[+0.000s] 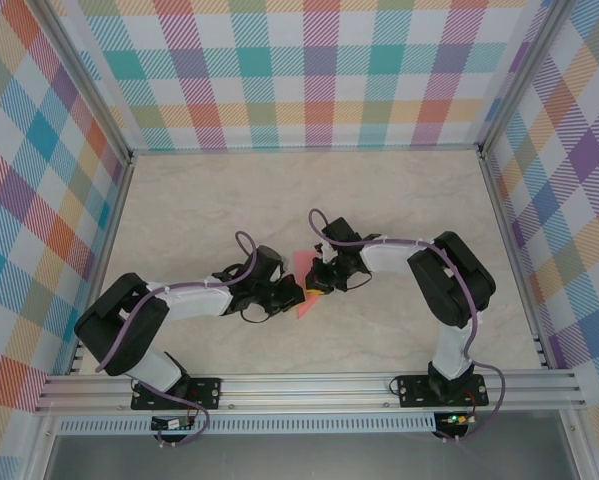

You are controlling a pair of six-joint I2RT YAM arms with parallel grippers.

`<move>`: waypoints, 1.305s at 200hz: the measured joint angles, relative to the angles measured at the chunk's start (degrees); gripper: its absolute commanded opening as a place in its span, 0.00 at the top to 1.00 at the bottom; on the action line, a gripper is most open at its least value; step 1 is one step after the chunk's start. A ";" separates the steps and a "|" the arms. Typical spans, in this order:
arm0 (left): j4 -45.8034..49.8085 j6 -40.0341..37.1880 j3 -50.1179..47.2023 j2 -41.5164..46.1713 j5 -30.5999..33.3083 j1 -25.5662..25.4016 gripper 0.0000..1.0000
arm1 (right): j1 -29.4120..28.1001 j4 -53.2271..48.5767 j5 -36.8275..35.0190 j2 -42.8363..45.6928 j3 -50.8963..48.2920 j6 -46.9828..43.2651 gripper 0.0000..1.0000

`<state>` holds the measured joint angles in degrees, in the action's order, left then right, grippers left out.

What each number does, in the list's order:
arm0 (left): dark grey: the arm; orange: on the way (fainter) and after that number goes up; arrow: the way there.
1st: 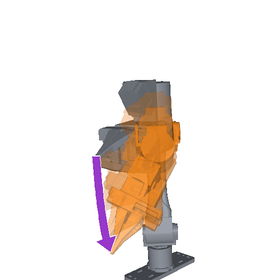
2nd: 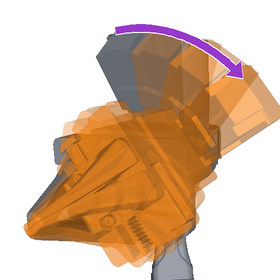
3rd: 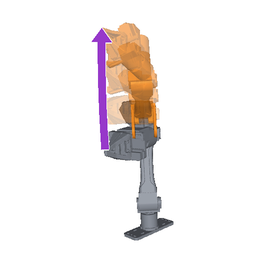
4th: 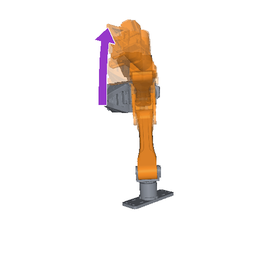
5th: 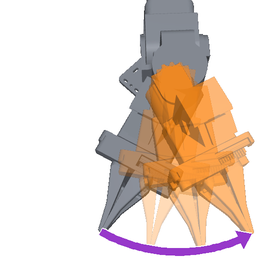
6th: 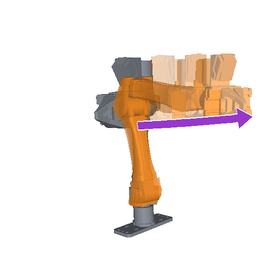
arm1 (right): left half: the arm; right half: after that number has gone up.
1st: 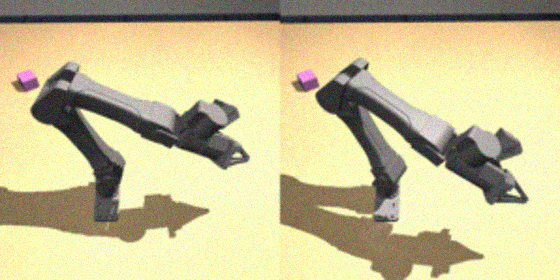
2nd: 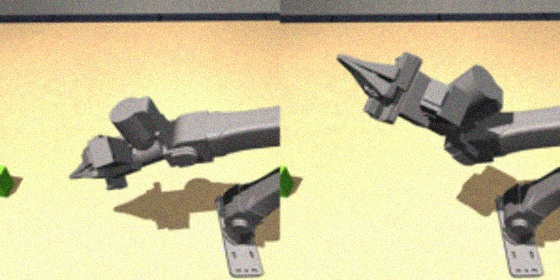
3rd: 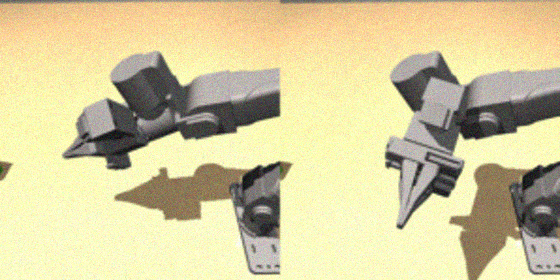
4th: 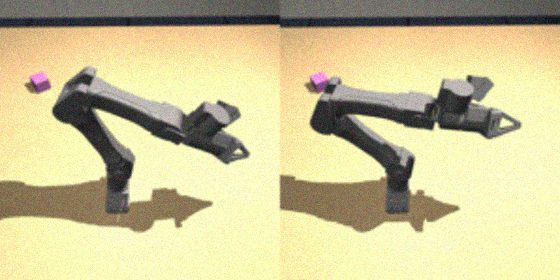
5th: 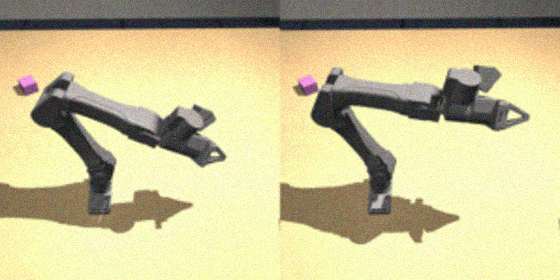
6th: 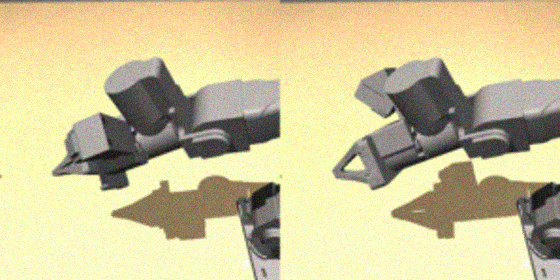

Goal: Fold a paper plane with a square sheet of paper (pick it up from the middle)
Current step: Third fold the triangle at the center of the table.

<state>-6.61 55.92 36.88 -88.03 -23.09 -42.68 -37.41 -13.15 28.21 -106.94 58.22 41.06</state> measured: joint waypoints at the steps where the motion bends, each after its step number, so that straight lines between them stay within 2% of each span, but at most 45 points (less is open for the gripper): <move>1: -0.02 0.07 0.00 -0.04 0.02 -0.02 0.96 | 0.00 0.02 0.00 0.00 0.00 0.00 1.00; 63: -1.09 0.26 0.02 -3.30 0.15 -1.07 0.97 | 0.00 0.04 0.46 0.00 0.11 -0.02 1.00; 261: 0.63 0.22 0.46 -3.37 2.86 -1.14 0.97 | -0.07 0.04 0.28 -0.28 0.79 0.02 1.00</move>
<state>-5.98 56.14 37.34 -91.39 -20.23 -43.81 -37.47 -13.10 28.49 -107.22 59.00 41.08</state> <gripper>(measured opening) 0.038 0.044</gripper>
